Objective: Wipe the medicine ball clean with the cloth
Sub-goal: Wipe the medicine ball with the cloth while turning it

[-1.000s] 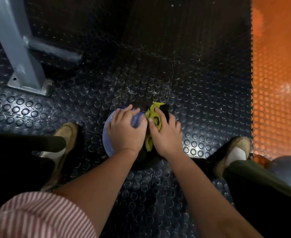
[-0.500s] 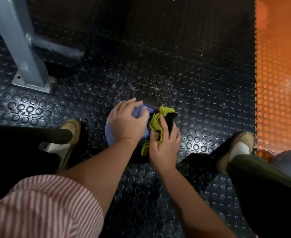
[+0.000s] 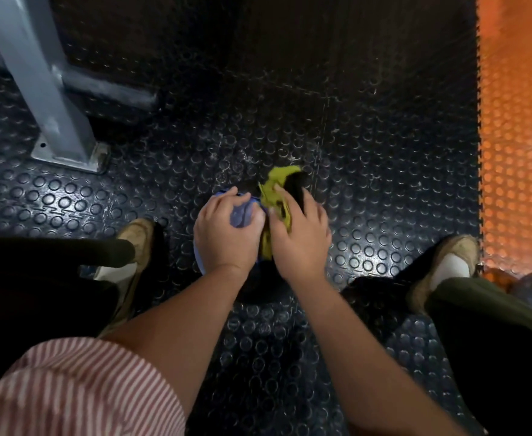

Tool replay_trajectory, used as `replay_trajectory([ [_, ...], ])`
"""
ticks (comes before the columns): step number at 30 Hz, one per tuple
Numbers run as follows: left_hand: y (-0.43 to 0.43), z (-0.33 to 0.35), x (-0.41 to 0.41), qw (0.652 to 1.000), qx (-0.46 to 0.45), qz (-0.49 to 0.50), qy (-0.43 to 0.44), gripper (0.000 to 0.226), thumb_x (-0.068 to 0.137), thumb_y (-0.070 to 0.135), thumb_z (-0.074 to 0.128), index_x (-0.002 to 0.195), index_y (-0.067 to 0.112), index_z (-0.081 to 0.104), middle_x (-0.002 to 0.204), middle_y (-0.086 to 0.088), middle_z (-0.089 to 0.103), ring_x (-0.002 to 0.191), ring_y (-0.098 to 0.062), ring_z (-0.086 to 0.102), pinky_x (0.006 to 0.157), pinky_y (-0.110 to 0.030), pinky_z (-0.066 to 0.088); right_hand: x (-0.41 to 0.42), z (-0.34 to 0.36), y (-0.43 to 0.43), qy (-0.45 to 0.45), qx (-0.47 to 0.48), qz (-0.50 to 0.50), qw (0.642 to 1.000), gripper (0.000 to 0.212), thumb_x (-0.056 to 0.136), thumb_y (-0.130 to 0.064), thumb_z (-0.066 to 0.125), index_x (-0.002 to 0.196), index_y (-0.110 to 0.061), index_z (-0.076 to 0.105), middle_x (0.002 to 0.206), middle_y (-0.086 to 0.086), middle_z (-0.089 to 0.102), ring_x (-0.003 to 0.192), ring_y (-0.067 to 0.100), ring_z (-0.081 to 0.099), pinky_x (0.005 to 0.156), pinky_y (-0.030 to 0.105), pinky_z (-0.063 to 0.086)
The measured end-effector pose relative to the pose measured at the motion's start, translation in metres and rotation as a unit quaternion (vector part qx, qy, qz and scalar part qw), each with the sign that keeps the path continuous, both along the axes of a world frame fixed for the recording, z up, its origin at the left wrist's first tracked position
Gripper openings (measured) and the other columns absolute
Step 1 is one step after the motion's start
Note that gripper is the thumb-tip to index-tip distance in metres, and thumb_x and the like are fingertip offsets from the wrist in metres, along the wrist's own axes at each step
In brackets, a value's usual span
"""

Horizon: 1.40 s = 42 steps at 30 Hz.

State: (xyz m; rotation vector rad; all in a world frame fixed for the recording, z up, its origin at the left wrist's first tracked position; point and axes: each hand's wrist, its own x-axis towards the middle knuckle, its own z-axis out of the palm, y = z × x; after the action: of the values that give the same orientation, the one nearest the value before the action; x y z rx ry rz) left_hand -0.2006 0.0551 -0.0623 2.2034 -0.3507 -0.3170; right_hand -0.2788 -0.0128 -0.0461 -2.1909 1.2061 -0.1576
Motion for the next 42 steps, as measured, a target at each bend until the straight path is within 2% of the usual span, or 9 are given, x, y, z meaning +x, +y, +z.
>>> replay_trajectory([
  [6,0.006,-0.004,-0.008,0.998,-0.023,-0.042,-0.035,0.033,0.081,0.041,0.055,0.098,0.020,0.074,0.121,0.006,0.066,0.117,-0.017,0.054,0.104,-0.037,0.043,-0.033,-0.033,0.013,-0.154,0.165,-0.241,0.944,0.061,0.084,-0.053,0.038,0.136,-0.023,0.049,0.148,0.006,0.037,0.137,0.022,0.029,0.114,0.038,0.020],
  [9,0.006,-0.004,-0.011,0.998,-0.015,-0.039,-0.050,0.033,0.082,0.043,0.053,0.098,0.021,0.073,0.121,0.006,0.066,0.119,-0.019,0.053,0.105,-0.042,0.042,-0.039,-0.059,-0.023,-0.184,0.392,-0.361,0.826,0.068,0.078,-0.066,0.052,0.125,-0.017,0.058,0.124,0.005,0.061,0.115,0.025,0.056,0.107,0.045,0.038],
  [12,0.012,-0.007,-0.012,0.998,-0.030,-0.046,-0.044,0.042,0.081,0.048,0.046,0.101,0.022,0.072,0.124,0.007,0.064,0.122,-0.019,0.051,0.105,-0.043,0.041,-0.038,-0.074,-0.031,-0.175,0.472,-0.361,0.785,0.068,0.074,-0.071,0.058,0.121,-0.021,0.063,0.118,0.003,0.067,0.107,0.025,0.064,0.099,0.045,0.046],
  [14,0.013,-0.008,-0.007,0.999,-0.035,-0.029,-0.028,0.041,0.080,0.047,0.048,0.102,0.022,0.072,0.125,0.008,0.063,0.123,-0.019,0.050,0.105,-0.042,0.041,-0.028,-0.055,-0.017,-0.165,0.431,-0.386,0.799,0.090,0.056,-0.081,0.063,0.126,-0.026,0.059,0.131,0.001,0.059,0.119,0.025,0.055,0.105,0.049,0.040],
  [18,0.011,-0.009,0.010,0.997,-0.079,0.002,-0.003,0.043,0.076,0.044,0.047,0.099,0.018,0.074,0.116,0.015,0.061,0.114,-0.018,0.057,0.101,-0.042,0.046,-0.016,-0.012,0.040,-0.122,0.219,-0.314,0.916,0.066,0.088,-0.059,0.045,0.146,-0.029,0.034,0.158,0.002,0.016,0.144,0.022,0.011,0.116,0.045,0.011],
  [21,0.016,-0.010,0.023,0.996,-0.088,-0.017,-0.005,0.047,0.078,0.043,0.044,0.101,0.014,0.073,0.115,0.012,0.061,0.113,-0.018,0.058,0.101,-0.041,0.046,-0.014,0.000,0.073,-0.071,0.134,-0.192,0.970,0.068,0.083,-0.063,0.033,0.146,-0.042,0.026,0.159,0.003,0.008,0.142,0.021,0.005,0.114,0.049,0.010],
  [27,0.033,-0.016,0.014,0.996,-0.075,-0.017,-0.038,0.044,0.085,0.031,0.041,0.104,0.006,0.072,0.120,-0.009,0.065,0.114,-0.026,0.059,0.101,-0.036,0.044,0.009,0.011,0.022,0.067,0.040,-0.057,0.995,0.045,0.097,-0.054,0.031,0.140,-0.045,0.039,0.156,-0.006,0.020,0.137,0.027,0.018,0.110,0.048,0.015],
  [32,0.028,-0.017,0.008,0.997,-0.074,0.021,-0.025,0.042,0.084,0.029,0.041,0.101,0.010,0.074,0.118,-0.006,0.066,0.112,-0.022,0.059,0.098,-0.038,0.046,0.046,0.014,-0.020,0.137,-0.028,0.092,0.986,0.041,0.099,-0.049,0.032,0.137,-0.039,0.047,0.151,-0.006,0.033,0.130,0.029,0.029,0.104,0.047,0.026],
  [42,0.005,-0.009,0.012,0.996,-0.063,-0.010,-0.056,0.034,0.086,0.025,0.046,0.096,0.014,0.076,0.109,0.001,0.071,0.107,-0.014,0.060,0.098,-0.033,0.046,-0.015,0.016,0.011,-0.029,-0.186,0.157,0.970,0.035,0.090,-0.038,0.047,0.105,-0.021,0.074,0.112,0.000,0.067,0.078,0.024,0.053,0.055,0.029,0.049],
])
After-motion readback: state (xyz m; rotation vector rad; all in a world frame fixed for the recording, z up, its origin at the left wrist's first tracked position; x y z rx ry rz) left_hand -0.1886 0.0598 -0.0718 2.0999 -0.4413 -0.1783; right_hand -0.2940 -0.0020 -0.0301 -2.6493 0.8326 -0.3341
